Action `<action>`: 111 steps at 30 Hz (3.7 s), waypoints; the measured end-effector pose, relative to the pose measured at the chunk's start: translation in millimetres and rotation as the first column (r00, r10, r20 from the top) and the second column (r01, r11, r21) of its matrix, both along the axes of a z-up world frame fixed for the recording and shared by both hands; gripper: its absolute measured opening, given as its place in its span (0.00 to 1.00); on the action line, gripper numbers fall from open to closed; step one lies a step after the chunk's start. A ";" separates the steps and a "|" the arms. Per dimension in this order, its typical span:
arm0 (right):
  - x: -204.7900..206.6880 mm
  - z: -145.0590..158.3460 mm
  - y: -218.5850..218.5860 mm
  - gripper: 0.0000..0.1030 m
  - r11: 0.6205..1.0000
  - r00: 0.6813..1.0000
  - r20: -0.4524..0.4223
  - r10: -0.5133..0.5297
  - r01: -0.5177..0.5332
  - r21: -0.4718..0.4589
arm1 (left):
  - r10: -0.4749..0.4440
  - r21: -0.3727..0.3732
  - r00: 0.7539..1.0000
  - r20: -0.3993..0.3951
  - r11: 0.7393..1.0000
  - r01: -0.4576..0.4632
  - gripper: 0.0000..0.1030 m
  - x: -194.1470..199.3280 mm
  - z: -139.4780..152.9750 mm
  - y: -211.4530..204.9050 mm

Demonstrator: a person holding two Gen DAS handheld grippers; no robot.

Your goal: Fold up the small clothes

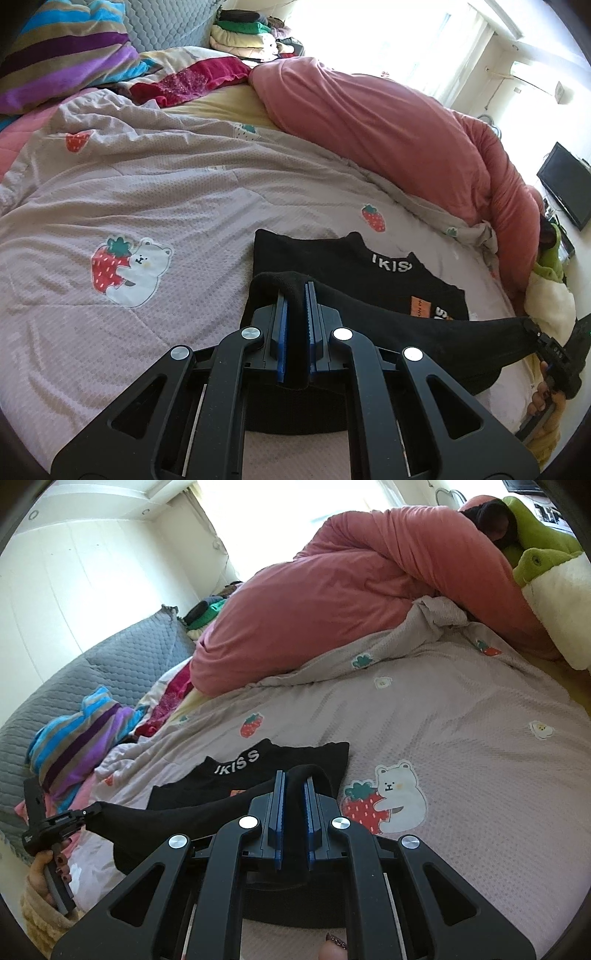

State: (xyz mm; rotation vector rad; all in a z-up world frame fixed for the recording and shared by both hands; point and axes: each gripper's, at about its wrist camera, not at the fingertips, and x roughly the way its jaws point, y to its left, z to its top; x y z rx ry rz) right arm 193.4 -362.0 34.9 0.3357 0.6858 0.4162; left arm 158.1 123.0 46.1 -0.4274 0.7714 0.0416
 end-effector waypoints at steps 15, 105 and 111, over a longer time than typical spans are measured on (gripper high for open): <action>25.0 -26.8 8.4 0.14 0.998 0.996 -0.072 -0.053 0.050 -0.038 | -0.001 0.047 1.000 -0.018 0.999 0.001 0.16 16.1 -12.6 -0.6; 100.8 -72.4 55.6 0.42 0.948 0.987 -0.149 -0.053 0.003 -0.318 | -0.034 0.084 0.991 -0.130 0.995 0.045 0.48 87.2 -70.3 4.2; 113.9 -82.4 48.0 0.37 0.972 0.976 -0.207 -0.060 0.010 -0.234 | -0.055 0.035 0.988 -0.142 0.998 0.060 0.41 98.6 -73.5 7.5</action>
